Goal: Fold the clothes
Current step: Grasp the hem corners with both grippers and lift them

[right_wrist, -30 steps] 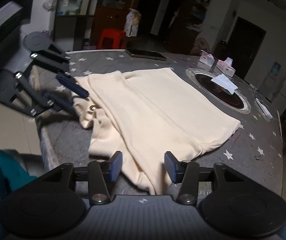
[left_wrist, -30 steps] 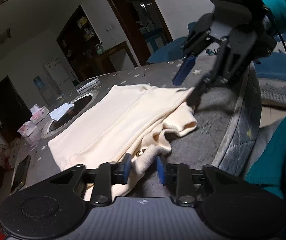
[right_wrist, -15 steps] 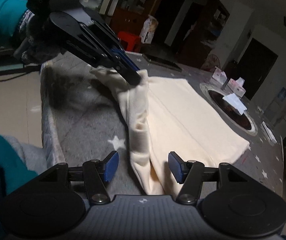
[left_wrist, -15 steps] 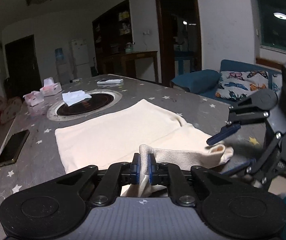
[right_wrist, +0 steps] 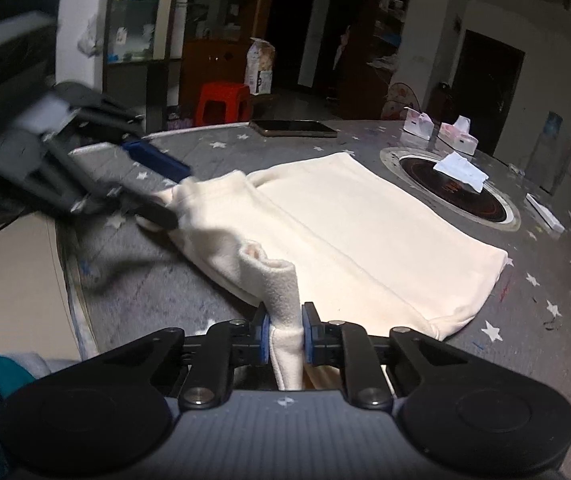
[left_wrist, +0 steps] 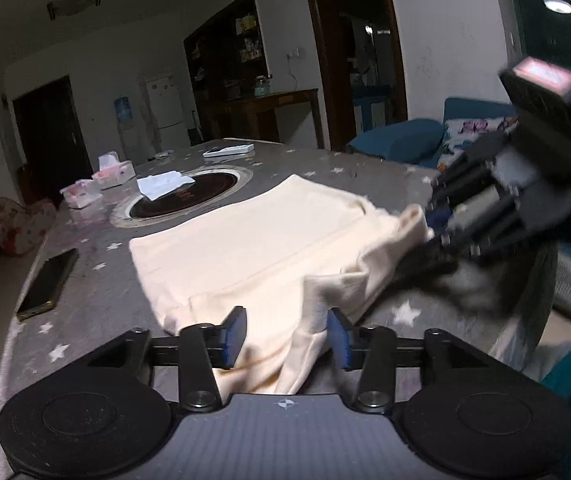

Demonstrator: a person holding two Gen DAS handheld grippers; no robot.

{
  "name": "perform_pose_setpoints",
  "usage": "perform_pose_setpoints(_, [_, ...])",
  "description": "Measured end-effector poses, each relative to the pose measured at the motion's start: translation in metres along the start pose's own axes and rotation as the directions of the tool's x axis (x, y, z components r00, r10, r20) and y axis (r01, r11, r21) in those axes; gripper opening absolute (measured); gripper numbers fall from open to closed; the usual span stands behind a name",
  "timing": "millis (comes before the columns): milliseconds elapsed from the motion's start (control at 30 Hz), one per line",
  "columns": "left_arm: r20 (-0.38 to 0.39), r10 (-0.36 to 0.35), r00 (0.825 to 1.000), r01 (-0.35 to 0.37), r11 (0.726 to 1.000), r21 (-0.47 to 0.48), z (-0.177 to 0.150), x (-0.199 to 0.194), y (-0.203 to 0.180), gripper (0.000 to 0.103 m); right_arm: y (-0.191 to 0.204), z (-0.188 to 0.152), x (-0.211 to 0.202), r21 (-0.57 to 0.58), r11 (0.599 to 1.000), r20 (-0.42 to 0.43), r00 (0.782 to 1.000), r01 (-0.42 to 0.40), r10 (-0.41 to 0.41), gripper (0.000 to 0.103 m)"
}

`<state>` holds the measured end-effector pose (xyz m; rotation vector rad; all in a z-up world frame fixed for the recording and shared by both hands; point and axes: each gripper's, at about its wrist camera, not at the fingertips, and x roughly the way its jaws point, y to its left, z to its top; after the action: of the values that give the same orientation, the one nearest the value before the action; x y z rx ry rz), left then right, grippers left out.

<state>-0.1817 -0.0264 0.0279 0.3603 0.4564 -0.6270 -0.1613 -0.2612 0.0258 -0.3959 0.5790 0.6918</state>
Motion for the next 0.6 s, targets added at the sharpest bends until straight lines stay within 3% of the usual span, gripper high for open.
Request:
perform_pose_setpoints(267, [-0.048,0.06,0.997,-0.052,0.986,0.156,-0.018,0.006,-0.009,0.047,0.003,0.001,-0.001,0.002,1.0,0.007,1.0,0.016,-0.016,0.014])
perform_pose_setpoints(467, [-0.05,0.079,0.996,-0.069,0.984,0.166,-0.022,0.006,-0.006,0.015,0.005,0.0,-0.001,0.013,1.0,0.016,1.0,0.024,-0.024,0.013])
perform_pose_setpoints(600, [-0.037,0.058,0.998,-0.052,0.989,0.14,-0.02,0.0,-0.004,0.007,0.008,0.0,-0.007,0.01,0.999,0.035,0.999,0.03,-0.031,0.012])
